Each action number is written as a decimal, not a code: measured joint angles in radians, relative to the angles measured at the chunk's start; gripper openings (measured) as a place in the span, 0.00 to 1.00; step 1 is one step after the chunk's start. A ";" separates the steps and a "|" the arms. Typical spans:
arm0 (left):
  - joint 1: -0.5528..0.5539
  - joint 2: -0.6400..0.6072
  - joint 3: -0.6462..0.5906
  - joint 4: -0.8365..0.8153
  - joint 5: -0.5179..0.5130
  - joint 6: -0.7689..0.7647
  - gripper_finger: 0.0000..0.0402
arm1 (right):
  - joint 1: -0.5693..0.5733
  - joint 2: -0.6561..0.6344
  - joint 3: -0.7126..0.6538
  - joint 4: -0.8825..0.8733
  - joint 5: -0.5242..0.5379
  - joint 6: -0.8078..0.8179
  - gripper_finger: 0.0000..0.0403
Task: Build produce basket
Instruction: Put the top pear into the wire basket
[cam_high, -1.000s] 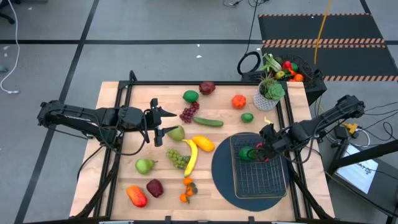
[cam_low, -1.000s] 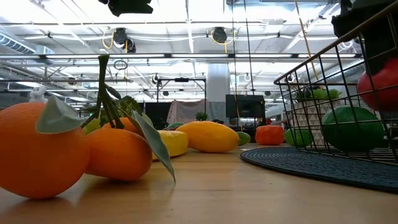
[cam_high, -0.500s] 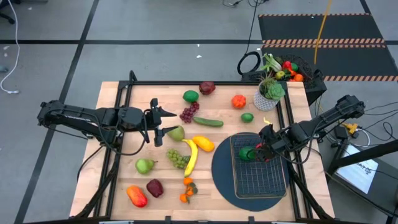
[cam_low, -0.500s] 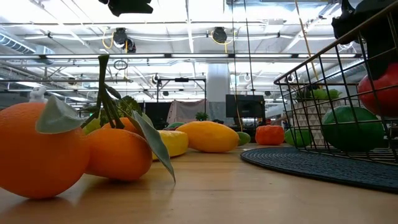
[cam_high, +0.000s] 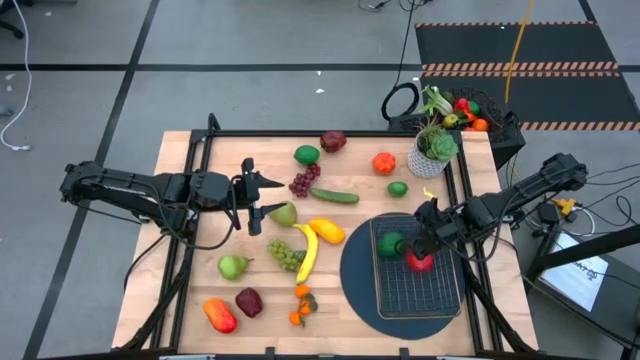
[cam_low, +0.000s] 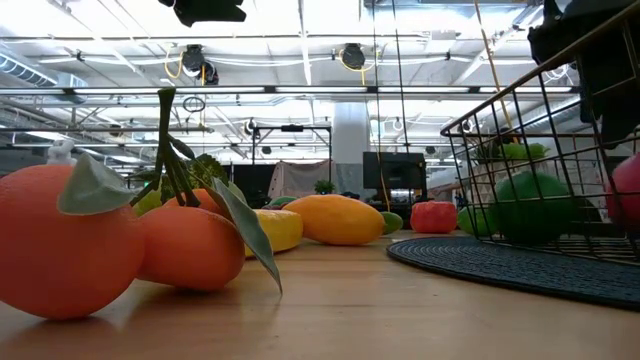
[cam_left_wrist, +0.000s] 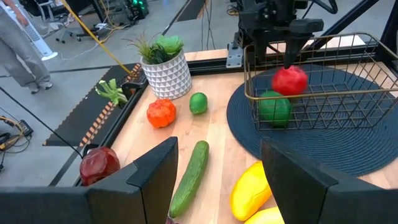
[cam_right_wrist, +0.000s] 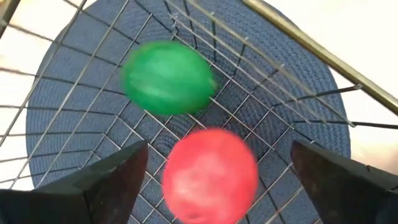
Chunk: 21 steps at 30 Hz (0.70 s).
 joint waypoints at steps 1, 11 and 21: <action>0.000 0.000 0.000 0.000 0.000 0.000 0.57 | -0.004 -0.001 0.002 0.000 0.000 0.003 0.97; 0.000 0.000 0.000 -0.004 0.000 0.005 0.57 | 0.010 -0.008 0.055 0.361 0.102 -0.101 0.94; 0.000 0.000 0.000 -0.003 -0.048 0.055 0.57 | 0.051 0.036 0.056 0.594 0.505 -0.474 0.94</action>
